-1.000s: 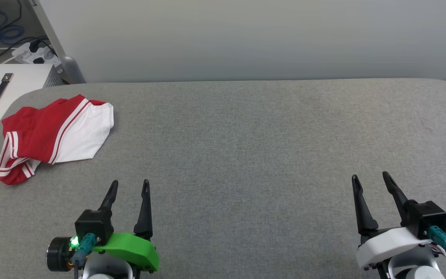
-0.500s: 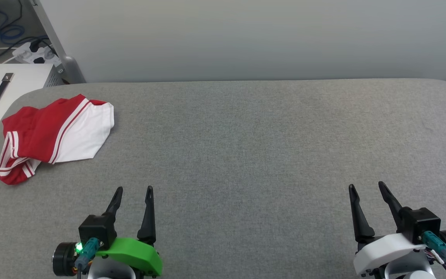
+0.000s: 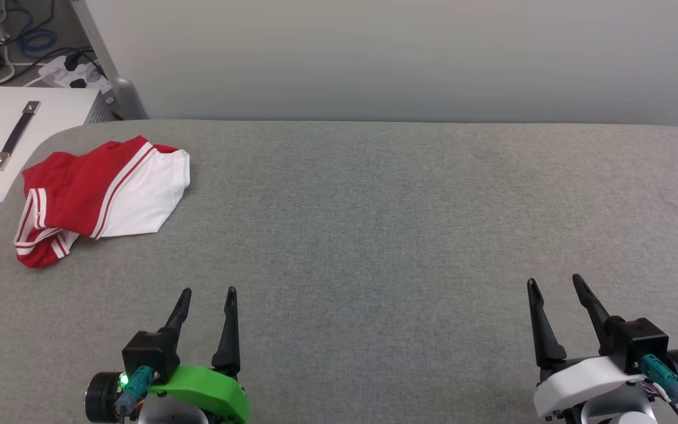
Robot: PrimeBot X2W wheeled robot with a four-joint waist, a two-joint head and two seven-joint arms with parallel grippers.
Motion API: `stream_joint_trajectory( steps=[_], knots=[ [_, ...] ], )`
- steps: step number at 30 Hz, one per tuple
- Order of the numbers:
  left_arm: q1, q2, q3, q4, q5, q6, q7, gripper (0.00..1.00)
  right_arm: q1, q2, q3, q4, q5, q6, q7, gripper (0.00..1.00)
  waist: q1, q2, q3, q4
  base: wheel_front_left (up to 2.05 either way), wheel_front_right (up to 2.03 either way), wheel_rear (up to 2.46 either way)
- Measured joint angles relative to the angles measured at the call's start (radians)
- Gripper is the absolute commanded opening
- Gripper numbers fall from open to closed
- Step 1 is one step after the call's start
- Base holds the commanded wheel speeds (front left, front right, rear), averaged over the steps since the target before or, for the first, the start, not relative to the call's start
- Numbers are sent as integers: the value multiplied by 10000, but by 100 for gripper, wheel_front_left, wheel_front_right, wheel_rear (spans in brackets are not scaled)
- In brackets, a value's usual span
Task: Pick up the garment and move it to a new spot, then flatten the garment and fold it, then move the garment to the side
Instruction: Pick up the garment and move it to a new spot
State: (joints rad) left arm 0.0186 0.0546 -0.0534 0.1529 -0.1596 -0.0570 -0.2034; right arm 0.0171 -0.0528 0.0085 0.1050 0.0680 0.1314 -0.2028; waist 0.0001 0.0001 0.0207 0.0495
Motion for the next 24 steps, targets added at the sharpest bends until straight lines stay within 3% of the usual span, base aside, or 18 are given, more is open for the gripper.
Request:
stream_joint_trajectory(
  steps=[8,24],
  knots=[
    [-9,-2,58,44,-84,12,-163,100,12,4,274,10,86,0,-148,100,0,0,18,706,0,0,0],
    [-11,-6,4,215,-247,-21,-491,100,15,12,1081,171,194,0,-487,100,0,0,55,2860,0,0,0]
  ],
)
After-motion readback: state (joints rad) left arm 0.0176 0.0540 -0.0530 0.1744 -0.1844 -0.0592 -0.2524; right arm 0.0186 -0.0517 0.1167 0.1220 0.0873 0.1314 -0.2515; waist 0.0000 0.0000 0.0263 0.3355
